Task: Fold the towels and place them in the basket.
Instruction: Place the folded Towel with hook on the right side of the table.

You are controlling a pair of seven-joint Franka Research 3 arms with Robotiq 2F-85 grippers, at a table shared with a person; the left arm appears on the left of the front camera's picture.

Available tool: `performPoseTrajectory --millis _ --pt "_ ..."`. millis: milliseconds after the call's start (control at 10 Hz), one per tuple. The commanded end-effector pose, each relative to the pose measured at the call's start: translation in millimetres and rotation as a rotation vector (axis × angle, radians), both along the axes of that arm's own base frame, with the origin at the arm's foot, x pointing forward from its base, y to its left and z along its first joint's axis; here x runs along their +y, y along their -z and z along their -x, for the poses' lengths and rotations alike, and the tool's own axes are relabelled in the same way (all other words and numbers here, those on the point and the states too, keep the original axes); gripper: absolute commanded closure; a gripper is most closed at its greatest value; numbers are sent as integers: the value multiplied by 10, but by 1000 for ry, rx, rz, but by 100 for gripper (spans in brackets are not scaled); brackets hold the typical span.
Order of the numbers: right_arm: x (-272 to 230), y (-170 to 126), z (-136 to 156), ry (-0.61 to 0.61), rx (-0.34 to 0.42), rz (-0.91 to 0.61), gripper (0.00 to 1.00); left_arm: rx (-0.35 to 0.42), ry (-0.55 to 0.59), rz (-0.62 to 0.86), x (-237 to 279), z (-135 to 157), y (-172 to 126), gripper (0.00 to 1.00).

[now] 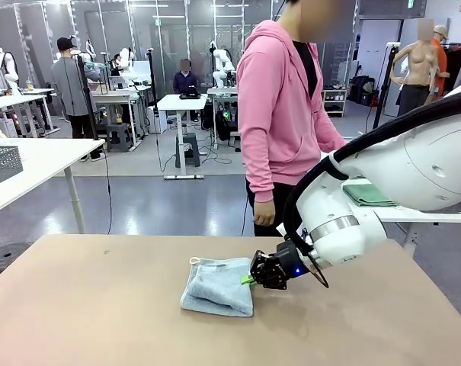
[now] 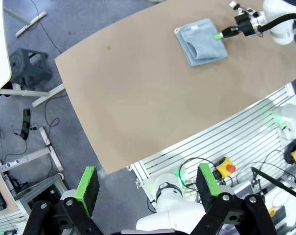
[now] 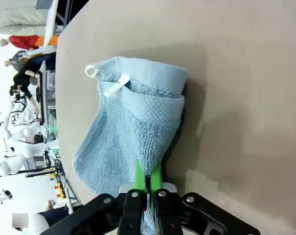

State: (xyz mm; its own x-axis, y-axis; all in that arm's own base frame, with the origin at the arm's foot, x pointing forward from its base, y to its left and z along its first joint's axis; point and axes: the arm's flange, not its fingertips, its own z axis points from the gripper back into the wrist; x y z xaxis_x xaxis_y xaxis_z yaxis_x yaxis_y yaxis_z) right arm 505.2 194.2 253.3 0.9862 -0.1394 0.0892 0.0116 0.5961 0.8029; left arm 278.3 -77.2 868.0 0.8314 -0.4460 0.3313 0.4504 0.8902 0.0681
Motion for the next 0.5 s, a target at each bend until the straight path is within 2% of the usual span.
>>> performPoseTrajectory --millis 0,400 --pt "4 49 -40 -18 2 -20 100 0 10 -3 22 37 10 0" --pt "4 49 -40 -18 2 -20 100 0 10 -3 22 37 10 0"
